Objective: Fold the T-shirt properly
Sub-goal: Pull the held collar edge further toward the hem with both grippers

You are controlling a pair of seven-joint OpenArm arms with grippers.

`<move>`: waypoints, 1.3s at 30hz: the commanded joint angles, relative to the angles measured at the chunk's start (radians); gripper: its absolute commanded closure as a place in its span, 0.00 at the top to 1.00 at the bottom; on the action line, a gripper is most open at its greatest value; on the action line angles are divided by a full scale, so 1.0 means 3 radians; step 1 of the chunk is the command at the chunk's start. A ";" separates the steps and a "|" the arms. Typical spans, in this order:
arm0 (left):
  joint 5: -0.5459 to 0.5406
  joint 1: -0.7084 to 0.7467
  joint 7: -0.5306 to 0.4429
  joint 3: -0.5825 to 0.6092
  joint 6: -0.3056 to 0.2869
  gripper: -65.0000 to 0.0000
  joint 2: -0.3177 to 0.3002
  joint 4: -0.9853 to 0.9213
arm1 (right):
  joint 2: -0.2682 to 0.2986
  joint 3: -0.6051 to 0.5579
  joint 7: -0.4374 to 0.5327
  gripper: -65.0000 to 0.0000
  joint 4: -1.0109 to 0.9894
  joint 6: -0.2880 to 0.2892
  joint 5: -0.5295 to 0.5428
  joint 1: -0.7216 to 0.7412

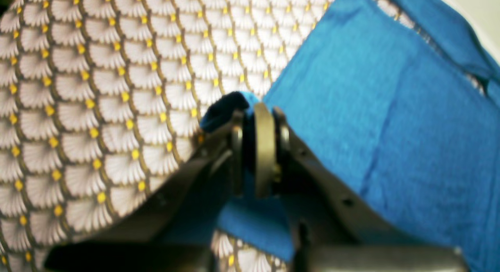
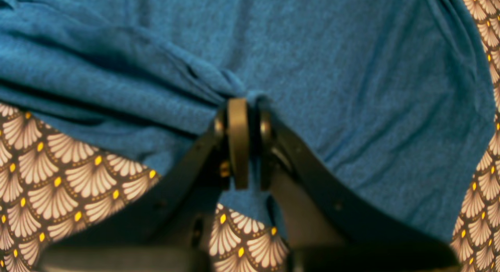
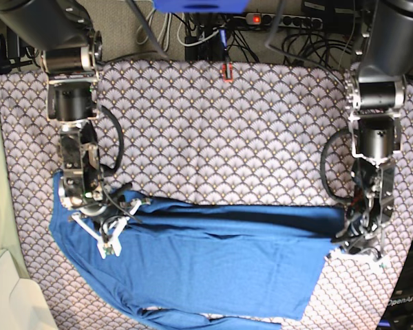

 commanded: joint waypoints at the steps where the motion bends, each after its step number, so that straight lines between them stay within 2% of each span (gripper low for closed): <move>1: -0.0005 -0.0081 0.0004 -0.0013 0.0007 0.01 -0.0038 0.0077 | 0.0018 0.0004 0.0072 0.00 0.0055 0.0002 0.0008 0.0111; 5: -0.0005 -0.0081 0.0168 -0.0018 0.0007 0.01 -0.0033 0.0077 | 0.0023 0.0004 0.0077 0.00 0.0055 0.0002 0.0008 0.0116; 17: 0.0021 -0.0112 0.0158 -0.0018 0.0007 0.01 0.0064 0.0036 | 0.0018 0.0004 0.0169 0.00 0.0050 0.0002 0.0003 0.0193; 32: 0.0006 -0.0112 0.0153 -0.0023 0.0002 0.02 0.0064 0.0036 | 0.0013 0.0004 0.0169 0.00 -0.0068 -0.0008 0.0003 0.0356; 34: 0.0001 -0.0112 0.0127 -0.0023 0.0002 0.05 0.0064 0.0036 | 0.0013 0.0004 0.0169 0.00 -0.0068 -0.0013 0.0003 0.0362; 36: -0.0005 -0.0112 0.0076 -0.0023 0.0007 0.15 0.0064 0.0036 | 0.0013 0.0004 0.0169 0.00 -0.0068 -0.0013 0.0003 0.0367; 39: -0.0005 -0.0086 0.0066 -0.0023 0.0007 0.25 0.0070 0.0036 | 0.0013 0.0004 0.0169 0.09 -0.0068 -0.0013 0.0003 0.0372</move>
